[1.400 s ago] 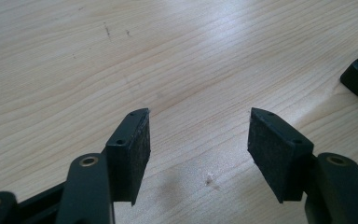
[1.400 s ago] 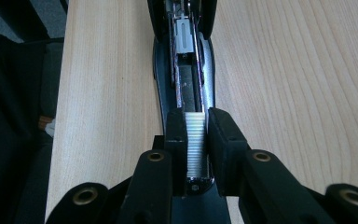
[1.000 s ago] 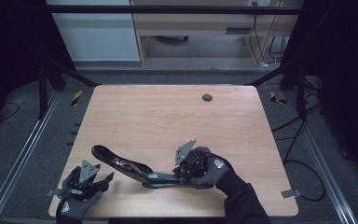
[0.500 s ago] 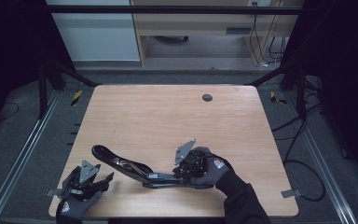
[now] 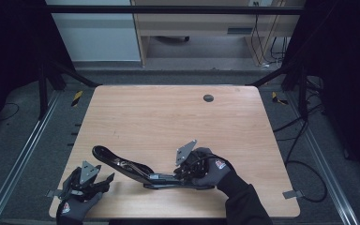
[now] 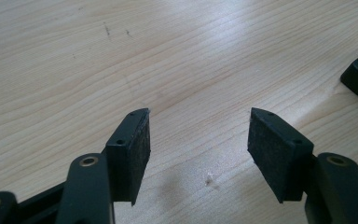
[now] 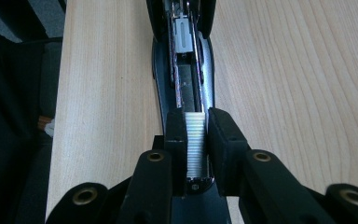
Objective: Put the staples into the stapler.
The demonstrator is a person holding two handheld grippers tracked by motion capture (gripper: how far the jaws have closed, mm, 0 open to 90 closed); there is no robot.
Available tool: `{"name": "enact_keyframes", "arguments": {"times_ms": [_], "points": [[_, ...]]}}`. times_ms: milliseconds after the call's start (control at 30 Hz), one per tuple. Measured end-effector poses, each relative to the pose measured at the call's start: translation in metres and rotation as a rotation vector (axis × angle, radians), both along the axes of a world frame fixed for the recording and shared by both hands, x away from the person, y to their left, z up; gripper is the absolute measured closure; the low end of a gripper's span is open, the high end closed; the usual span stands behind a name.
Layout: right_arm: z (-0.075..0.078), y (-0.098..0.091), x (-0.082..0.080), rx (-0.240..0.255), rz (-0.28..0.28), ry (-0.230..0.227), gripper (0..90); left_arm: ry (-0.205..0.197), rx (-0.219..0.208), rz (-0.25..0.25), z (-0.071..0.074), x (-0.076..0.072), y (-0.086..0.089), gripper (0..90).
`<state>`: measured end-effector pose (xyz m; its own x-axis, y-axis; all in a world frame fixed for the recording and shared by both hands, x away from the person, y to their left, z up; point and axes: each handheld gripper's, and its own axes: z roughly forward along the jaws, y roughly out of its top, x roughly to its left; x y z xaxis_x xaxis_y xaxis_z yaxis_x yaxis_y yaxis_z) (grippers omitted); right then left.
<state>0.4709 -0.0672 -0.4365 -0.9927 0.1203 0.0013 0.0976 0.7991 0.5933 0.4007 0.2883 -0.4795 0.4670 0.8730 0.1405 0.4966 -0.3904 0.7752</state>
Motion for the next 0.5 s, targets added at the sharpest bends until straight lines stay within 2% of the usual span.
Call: {"name": "enact_keyframes", "arguments": {"times_ms": [200,267,500], "points": [[-0.0002,0.0004,-0.0006,0.004,0.018,0.005,78.4,-0.001,0.003,0.000,0.0000,0.0001,0.0001,39.0],[-0.0008,0.0010,-0.0010,-0.011,0.017,-0.004,78.4,0.000,0.000,0.000,0.0000,0.0000,0.0000,39.0],[0.0000,0.0006,-0.0004,0.008,0.021,0.004,78.5,0.000,0.000,0.000,0.0000,0.0000,0.0000,39.0]]}}
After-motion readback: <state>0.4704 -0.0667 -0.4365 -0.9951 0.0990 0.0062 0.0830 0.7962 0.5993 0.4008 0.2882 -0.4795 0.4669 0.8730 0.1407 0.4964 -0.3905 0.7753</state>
